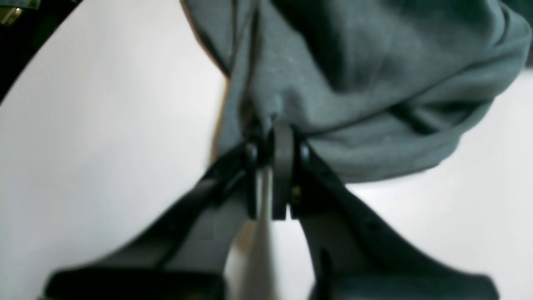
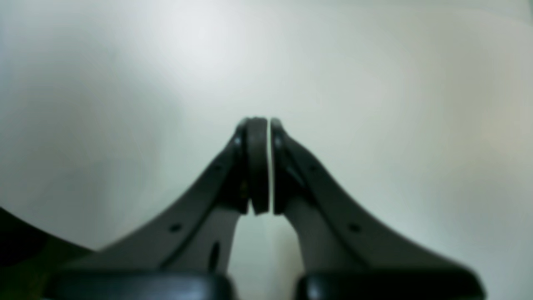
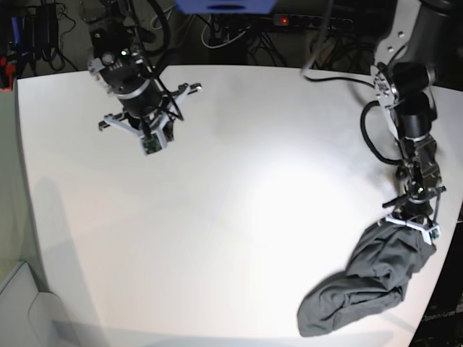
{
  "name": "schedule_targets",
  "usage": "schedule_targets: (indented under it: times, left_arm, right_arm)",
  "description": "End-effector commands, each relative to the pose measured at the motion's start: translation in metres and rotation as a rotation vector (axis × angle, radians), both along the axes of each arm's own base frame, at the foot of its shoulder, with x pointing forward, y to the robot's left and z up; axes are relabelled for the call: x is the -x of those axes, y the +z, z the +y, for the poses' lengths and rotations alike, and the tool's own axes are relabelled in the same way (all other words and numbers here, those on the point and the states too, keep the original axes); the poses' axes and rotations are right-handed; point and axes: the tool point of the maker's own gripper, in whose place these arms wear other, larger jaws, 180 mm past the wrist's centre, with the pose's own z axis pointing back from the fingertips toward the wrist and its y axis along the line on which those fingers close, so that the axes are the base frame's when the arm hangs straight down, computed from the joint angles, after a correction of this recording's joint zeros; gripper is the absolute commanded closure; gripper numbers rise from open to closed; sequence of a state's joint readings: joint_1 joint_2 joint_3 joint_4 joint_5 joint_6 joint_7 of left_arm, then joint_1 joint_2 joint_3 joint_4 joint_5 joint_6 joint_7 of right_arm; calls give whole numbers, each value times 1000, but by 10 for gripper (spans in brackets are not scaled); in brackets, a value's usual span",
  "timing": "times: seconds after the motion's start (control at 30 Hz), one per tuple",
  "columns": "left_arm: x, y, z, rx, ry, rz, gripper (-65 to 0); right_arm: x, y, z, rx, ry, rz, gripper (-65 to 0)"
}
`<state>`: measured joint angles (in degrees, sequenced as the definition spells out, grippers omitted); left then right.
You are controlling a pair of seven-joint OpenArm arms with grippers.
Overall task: Layout the t-shirt on the table in an organized manner, then fold the t-shirt properly
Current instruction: 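Lift the grey t-shirt with the left gripper and swing it over the table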
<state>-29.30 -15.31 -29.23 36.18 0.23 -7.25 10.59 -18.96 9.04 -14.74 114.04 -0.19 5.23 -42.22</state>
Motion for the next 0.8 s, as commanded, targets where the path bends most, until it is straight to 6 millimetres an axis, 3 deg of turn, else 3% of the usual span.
schedule_targets:
  times: [0.0, 0.07, 0.2, 0.43, 0.57, 0.7, 0.77]
  left_arm:
    - [-20, 37, -3, -22, -21, -84, -1]
    - [-20, 61, -15, -43, -42, -110, -10]
    - [-14, 117, -60, -61, -91, -207, -10]
    - [7, 171, -182, -107, -339, -299, -10]
    - [23, 219, -247, -149, -494, -393, -10]
    - [39, 254, -281, -162, -570, -473, -10]
    - [43, 263, -286, -161, -581, -503, -10]
  right_arm:
    - [-5, 9, 1, -6, 6, -37, 0]
    - [-4, 9, 1, -7, 7, -37, 0]
    - [-5, 9, 1, -7, 6, -38, 0]
    - [-5, 9, 1, -5, 6, -39, 0]
    - [-5, 9, 0, -4, 6, -39, 0]
    - [-3, 8, -3, 8, 9, -35, 0]
    - [-3, 7, -6, 21, 14, -33, 0]
